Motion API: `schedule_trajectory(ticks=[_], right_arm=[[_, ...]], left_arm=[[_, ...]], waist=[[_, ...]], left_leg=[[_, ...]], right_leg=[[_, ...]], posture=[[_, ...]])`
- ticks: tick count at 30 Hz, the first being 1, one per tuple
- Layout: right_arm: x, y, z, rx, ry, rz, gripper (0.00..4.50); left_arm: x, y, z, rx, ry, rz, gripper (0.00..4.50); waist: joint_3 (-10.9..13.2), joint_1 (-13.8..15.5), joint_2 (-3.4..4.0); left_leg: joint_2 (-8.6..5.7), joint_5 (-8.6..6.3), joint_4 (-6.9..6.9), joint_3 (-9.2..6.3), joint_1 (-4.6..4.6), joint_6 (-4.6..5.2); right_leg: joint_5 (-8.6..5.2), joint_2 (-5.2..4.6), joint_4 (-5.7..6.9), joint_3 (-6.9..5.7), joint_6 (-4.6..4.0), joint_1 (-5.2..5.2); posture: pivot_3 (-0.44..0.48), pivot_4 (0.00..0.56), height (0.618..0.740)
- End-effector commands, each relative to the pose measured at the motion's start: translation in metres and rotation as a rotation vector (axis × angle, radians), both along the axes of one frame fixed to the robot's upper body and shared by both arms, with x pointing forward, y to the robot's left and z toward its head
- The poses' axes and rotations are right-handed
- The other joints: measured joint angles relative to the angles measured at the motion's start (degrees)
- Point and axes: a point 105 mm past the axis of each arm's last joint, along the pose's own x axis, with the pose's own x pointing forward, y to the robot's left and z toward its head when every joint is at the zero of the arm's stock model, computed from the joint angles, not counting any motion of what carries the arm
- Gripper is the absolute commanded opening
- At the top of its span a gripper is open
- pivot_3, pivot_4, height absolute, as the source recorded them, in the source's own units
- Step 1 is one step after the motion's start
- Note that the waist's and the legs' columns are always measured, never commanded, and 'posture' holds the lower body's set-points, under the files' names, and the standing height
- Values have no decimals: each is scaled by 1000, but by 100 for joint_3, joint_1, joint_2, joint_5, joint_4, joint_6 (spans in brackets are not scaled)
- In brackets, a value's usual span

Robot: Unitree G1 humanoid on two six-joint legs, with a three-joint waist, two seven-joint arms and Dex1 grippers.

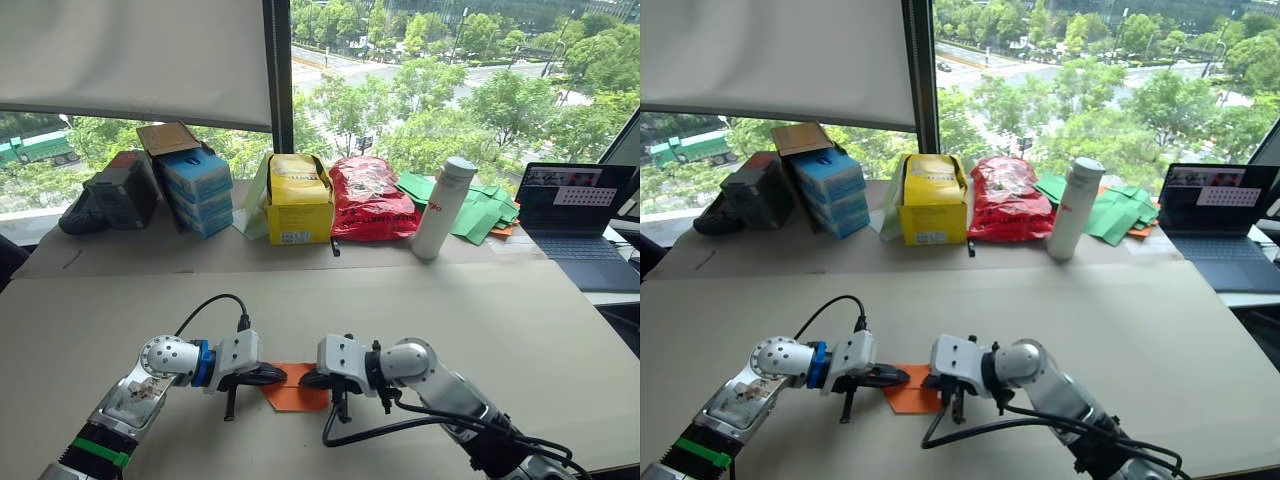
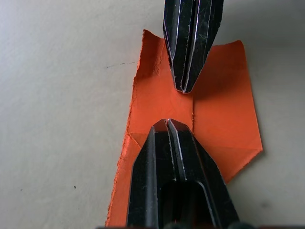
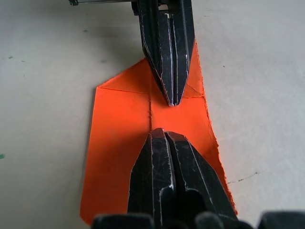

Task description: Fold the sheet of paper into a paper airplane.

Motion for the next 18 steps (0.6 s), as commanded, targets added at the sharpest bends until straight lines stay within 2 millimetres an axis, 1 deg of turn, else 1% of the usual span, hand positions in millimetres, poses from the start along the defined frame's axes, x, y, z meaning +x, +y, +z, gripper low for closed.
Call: schedule_trajectory(ticks=[1, 5, 9, 11, 15, 18], right_arm=[[-1, 7, 13, 46, -32, 26, 36], [0, 5, 4, -7, -19, 17, 36], [8, -7, -19, -113, 41, -63, 36], [7, -12, -25, -147, 66, -81, 36], [5, -20, -31, -191, 97, -102, 36], [4, -23, -32, -198, 107, -118, 36]], left_arm=[[-6, 3, -12, 38, 31, 5, 7], [-6, 3, -12, 36, 26, 12, 7], [-6, 3, -11, 36, 23, 13, 7], [-6, 3, -11, 37, 20, 13, 7], [-6, 3, -10, 41, 17, 6, 7], [-7, 2, -10, 42, 17, 0, 7]], waist=[[0, -3, 0], [0, -1, 0], [-1, -6, 2], [-3, -5, 5], [-6, 1, 9], [-9, 16, 12]], left_leg=[[0, 0, 0, 0, 1, 0], [1, 0, 0, -1, 1, 0], [1, 0, -1, -1, 6, 0], [2, 1, -2, -1, 12, -1], [1, 0, -2, -3, 14, 0], [1, -1, -2, -3, 14, 1]], right_leg=[[0, -1, 0, 0, 0, 1], [0, -1, 0, 0, 0, 1], [0, -2, 1, 1, 0, 4], [0, -2, 1, 1, 0, 7], [0, -6, 1, 0, -1, 9], [0, -9, 0, 0, 0, 10]], posture=[[0, 150, 740], [0, 150, 740], [0, 150, 740], [0, 150, 740], [0, 150, 740], [0, 150, 740]])
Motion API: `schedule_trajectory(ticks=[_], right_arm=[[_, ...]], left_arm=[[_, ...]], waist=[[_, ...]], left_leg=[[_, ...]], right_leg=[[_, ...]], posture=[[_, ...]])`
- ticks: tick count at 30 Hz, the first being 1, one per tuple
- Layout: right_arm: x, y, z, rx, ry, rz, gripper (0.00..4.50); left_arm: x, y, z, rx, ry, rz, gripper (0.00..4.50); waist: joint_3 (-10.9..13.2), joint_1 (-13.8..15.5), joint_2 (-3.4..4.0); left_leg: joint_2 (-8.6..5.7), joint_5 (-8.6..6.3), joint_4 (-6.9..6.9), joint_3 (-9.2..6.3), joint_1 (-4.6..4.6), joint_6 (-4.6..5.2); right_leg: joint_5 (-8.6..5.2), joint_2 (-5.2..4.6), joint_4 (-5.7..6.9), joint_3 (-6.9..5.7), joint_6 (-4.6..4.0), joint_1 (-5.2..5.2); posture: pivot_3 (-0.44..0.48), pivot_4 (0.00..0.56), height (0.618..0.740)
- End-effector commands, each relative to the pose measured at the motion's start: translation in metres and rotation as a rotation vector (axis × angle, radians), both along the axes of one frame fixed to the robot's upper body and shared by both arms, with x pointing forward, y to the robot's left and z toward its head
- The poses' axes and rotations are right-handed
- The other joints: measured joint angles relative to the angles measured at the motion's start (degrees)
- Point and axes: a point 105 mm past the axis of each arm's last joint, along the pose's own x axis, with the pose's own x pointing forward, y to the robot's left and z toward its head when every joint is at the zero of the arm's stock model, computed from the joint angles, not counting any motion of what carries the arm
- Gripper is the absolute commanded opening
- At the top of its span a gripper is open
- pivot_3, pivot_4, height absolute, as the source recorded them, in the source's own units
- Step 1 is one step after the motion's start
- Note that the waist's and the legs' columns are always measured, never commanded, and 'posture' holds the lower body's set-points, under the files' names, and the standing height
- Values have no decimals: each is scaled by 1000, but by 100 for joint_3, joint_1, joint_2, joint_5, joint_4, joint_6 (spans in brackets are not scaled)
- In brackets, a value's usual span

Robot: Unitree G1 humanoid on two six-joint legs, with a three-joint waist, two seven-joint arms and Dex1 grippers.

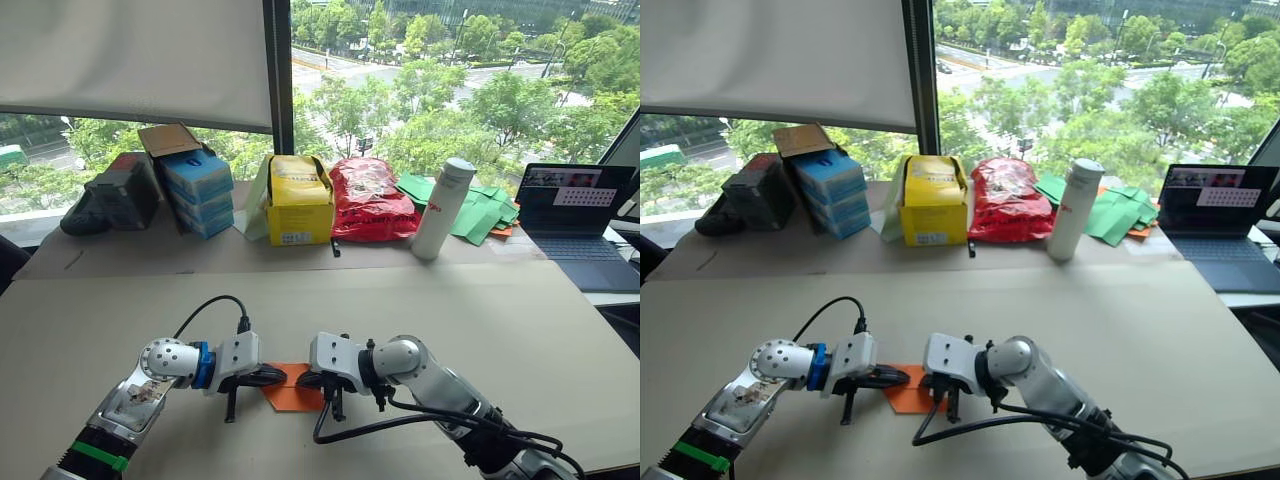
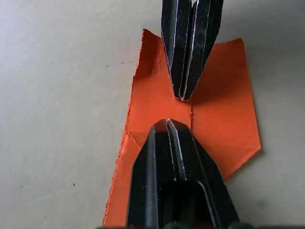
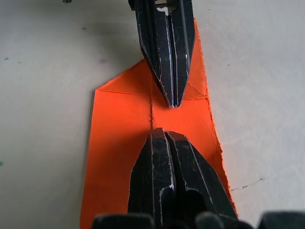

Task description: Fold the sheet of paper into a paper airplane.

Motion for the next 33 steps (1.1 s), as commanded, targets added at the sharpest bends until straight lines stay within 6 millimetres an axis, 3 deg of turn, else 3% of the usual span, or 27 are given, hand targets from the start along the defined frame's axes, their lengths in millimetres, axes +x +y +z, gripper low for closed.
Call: schedule_trajectory(ticks=[1, 23, 25, 27, 29, 33], right_arm=[[1, -25, -28, -126, 74, -91, 36], [-12, -86, -35, -228, 120, -233, 36], [-10, -83, -25, -192, 71, -213, 36], [-10, -53, 19, 36, 37, -140, 36], [-12, -38, 47, 155, 8, -93, 36], [-11, -29, 58, 197, -11, -70, 36]], left_arm=[[-5, 2, -9, 37, 27, -10, 7], [-3, 0, -9, 44, 21, -33, 7], [-2, -1, -8, 43, 20, -34, 7], [-2, -1, -6, 42, 17, -39, 7], [-1, -2, -5, 41, 13, -42, 7], [-1, -4, -2, 36, 9, -48, 7]], waist=[[-1, 11, 2], [-9, 73, 4], [-10, 75, 3], [-9, 78, 2], [-7, 51, 4], [-3, 21, 9]], left_leg=[[0, 0, 0, 0, 0, 1], [-4, -12, 1, -14, 3, 20], [-4, -13, 1, -15, 3, 21], [-5, -12, 2, -16, 1, 21], [-5, -11, 5, -16, -22, 19], [-4, -8, 6, -16, -32, 14]], right_leg=[[0, -1, 0, 0, 0, 0], [1, -38, -22, -44, 3, 6], [1, -60, -23, -48, 3, 8], [1, -63, -23, -52, 4, 8], [2, -61, -16, -50, 4, 4], [3, -28, -8, -49, 4, -7]], posture=[[0, 150, 740], [0, 150, 740], [0, 150, 740], [0, 150, 740], [0, 150, 740], [0, 150, 740]])
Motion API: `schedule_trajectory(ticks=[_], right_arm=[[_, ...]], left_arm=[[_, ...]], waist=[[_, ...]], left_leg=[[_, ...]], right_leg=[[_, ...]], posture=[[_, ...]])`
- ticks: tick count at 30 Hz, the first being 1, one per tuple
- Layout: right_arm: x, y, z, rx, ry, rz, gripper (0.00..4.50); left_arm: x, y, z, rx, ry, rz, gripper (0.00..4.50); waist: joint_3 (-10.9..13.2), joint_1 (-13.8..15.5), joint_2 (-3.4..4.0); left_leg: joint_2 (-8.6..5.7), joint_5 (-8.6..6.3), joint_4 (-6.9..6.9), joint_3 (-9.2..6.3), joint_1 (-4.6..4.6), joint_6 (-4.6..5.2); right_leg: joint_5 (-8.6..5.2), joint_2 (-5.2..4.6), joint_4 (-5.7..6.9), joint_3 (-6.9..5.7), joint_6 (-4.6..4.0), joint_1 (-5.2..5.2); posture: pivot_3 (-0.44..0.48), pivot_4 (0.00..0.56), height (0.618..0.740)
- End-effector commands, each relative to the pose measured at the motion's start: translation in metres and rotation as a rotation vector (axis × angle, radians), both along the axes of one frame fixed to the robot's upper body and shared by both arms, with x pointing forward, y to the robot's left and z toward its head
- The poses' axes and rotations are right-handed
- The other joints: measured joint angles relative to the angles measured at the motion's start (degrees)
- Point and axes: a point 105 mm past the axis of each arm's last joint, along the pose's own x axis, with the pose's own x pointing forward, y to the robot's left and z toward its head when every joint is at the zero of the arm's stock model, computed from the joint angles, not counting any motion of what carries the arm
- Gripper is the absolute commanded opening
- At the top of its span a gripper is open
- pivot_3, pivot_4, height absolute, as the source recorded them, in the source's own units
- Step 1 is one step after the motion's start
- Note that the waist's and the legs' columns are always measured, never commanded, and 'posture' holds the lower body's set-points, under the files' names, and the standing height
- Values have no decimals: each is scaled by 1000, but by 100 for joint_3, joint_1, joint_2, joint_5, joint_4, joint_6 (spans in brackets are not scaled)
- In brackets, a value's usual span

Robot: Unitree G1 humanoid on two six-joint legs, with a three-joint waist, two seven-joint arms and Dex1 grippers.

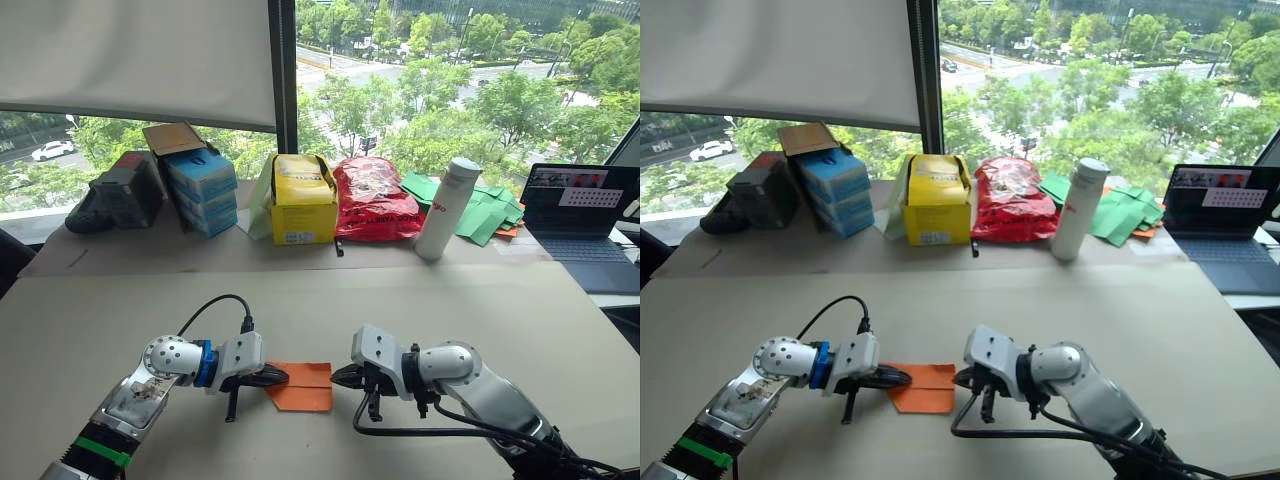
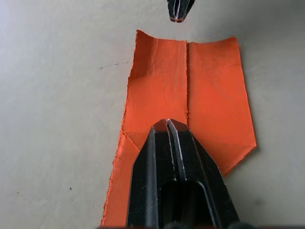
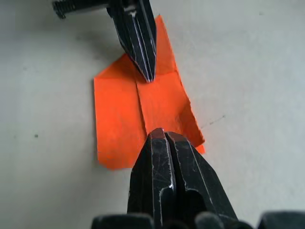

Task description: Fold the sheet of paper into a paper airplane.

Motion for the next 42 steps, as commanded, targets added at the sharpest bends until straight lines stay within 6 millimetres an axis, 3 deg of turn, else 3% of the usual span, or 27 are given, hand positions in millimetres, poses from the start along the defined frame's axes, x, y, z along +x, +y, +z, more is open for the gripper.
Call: schedule_trajectory(ticks=[1, 10, 21, 36, 42], right_arm=[[-2, 8, 18, 47, -52, 35, 36], [20, 17, -31, -107, -41, -58, 36], [9, 10, -59, -205, 66, -67, 36], [7, 3, -62, -239, 79, -64, 36], [10, 6, -58, -223, 77, -78, 36]], left_arm=[[-2, 0, -4, 22, 15, -5, 7], [-5, -8, 1, -3, 12, -21, 7], [-13, -17, -6, -13, 32, -40, 7], [-20, -2, -19, 50, 83, -23, 7], [-13, -3, -19, 39, 73, 17, 7]], waist=[[0, 2, -1], [3, 4, 1], [3, -1, 1], [2, 0, 1], [0, 5, 3]], left_leg=[[1, 0, 0, -1, 1, 0], [-2, 0, 1, 4, -4, 0], [2, 4, -1, 3, 6, -7], [2, 2, -2, 3, 14, -4], [3, 2, -4, 2, 27, -4]], right_leg=[[0, 5, -1, -1, 0, 2], [-1, 11, -3, 0, 0, -2], [-1, 21, -1, 10, -1, 3], [-2, 17, -4, 11, -2, 8], [-2, 13, -4, 10, -2, 14]], posture=[[0, 150, 740], [0, 150, 740], [0, 150, 740], [0, 150, 740], [0, 150, 740]])
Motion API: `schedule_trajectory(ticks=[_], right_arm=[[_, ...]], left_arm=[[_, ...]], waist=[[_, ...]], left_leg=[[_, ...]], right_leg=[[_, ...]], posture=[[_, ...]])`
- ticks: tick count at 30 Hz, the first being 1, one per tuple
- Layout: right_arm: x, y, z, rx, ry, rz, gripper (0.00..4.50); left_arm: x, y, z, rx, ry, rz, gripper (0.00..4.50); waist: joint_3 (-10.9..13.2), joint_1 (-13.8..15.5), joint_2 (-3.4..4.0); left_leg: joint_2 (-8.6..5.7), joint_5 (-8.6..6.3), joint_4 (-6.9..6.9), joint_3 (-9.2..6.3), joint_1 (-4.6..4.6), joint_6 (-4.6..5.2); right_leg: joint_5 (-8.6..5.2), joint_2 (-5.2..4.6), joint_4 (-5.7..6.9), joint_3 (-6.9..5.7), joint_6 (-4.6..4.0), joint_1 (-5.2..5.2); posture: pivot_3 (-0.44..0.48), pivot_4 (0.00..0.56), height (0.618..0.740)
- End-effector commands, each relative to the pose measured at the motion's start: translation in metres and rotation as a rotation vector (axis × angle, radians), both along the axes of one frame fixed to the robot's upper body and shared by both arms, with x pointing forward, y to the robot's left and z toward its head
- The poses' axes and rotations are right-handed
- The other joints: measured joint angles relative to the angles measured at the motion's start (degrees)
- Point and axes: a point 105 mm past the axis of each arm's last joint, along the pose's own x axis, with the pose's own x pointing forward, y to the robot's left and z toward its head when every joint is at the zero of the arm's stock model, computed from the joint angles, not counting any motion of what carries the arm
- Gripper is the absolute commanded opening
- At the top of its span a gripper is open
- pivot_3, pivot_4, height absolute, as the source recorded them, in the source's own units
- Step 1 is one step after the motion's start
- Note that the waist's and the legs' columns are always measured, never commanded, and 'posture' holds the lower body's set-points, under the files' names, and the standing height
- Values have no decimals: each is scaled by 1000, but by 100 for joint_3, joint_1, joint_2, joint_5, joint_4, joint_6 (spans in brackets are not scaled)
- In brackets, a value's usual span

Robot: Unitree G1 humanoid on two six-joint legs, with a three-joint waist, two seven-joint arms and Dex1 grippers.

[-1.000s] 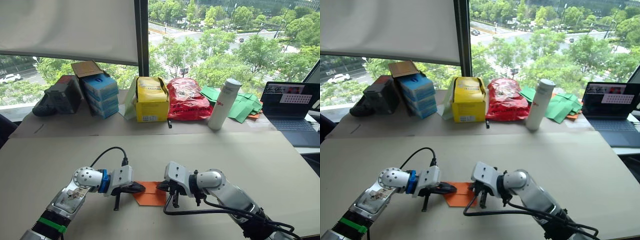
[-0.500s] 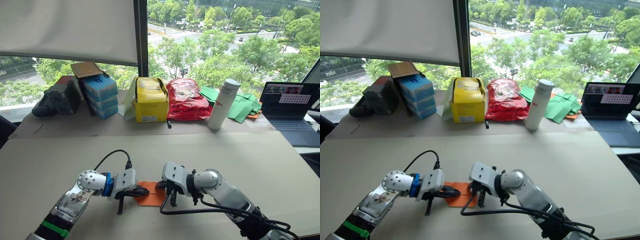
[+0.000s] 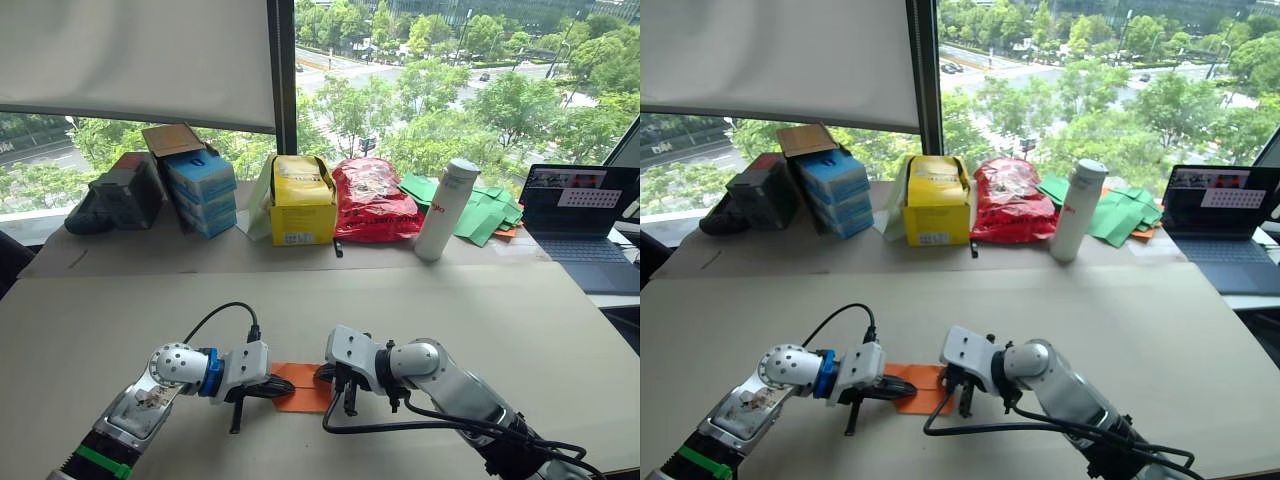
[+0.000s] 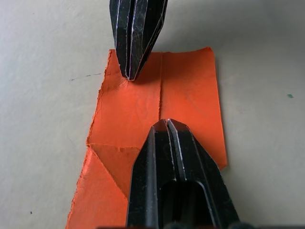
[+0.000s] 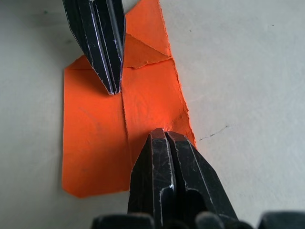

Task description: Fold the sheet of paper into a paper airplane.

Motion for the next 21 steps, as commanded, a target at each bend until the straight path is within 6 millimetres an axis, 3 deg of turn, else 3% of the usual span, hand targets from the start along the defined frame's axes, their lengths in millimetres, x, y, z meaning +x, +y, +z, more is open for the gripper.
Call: schedule_trajectory(ticks=[1, 11, 21], right_arm=[[-5, -6, -20, -58, 73, -23, 36], [-4, -6, -23, -72, 78, -24, 36], [-2, -5, -23, -77, 75, -26, 36]], left_arm=[[0, 6, -15, 52, 41, 29, 7], [5, 4, -17, 51, 48, 50, 7], [5, 34, -26, 109, 81, 118, 7]], waist=[[0, 0, 0], [-4, 8, 2], [-17, -5, 10]], left_leg=[[0, 0, 0, 0, 1, 0], [0, -1, -1, -2, 16, 1], [2, -1, -4, -2, 23, 1]], right_leg=[[0, 0, 0, 0, 0, 0], [0, -7, 0, -1, 0, 0], [0, -41, 2, -4, -2, 1]], posture=[[0, 150, 740], [0, 150, 740], [0, 150, 740]])
